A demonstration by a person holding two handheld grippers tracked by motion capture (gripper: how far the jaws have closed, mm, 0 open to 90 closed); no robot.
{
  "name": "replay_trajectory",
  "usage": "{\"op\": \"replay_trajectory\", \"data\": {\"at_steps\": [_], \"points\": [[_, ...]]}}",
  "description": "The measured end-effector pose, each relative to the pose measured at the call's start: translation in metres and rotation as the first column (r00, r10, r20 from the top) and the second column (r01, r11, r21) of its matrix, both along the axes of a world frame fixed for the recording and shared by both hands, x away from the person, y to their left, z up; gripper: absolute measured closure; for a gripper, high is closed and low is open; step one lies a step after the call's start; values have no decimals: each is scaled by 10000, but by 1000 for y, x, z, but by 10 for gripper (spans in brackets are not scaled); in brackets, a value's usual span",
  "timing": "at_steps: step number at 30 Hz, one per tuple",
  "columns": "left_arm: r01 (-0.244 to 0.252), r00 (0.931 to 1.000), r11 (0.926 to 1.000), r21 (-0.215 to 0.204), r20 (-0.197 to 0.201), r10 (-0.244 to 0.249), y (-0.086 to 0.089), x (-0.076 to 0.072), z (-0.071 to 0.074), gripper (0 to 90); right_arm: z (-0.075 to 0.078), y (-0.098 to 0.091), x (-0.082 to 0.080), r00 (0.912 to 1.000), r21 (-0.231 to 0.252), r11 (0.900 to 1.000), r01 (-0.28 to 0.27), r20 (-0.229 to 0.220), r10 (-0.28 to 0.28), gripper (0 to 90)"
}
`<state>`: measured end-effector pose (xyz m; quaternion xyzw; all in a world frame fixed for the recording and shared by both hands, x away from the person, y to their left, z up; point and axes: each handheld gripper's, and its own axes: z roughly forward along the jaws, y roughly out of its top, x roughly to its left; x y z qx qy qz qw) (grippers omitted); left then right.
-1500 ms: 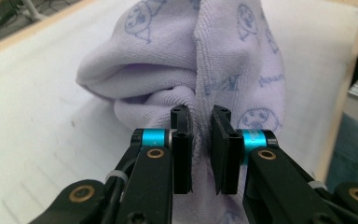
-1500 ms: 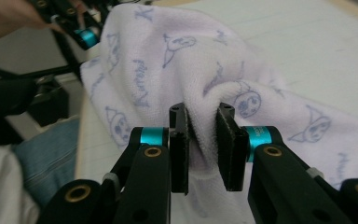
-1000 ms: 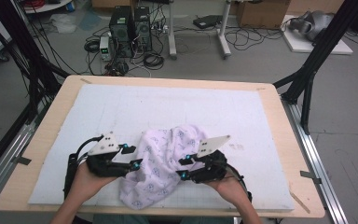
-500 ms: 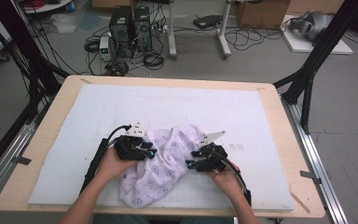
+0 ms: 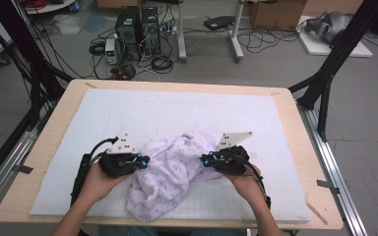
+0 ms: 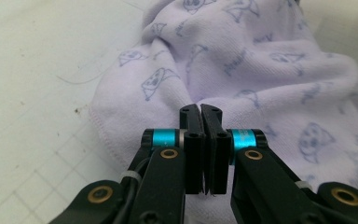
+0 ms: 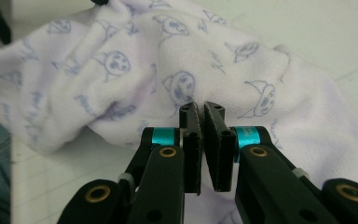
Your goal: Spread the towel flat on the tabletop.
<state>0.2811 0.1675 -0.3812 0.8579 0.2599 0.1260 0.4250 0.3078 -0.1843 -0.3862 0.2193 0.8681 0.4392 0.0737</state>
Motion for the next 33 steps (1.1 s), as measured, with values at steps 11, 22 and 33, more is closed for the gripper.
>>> {"op": "replay_trajectory", "data": {"at_steps": [11, 22, 33], "points": [[507, 9985, 9967, -640, -169, -519, 23, -77, 5, 872, -5, 5, -46, 9900, 36, 9907, -1359, -386, 1359, 857], [-163, 9983, 9954, -943, 543, 215, 13, -15, 8, 608, -4, -34, -22, 9989, -274, 9985, 478, -10, -478, 633], [-413, 9912, 9989, -240, -1264, 380, -3, 46, -36, 656, -49, -29, 2, 9810, -1539, 9796, 1291, -1243, -1488, 612]]}}
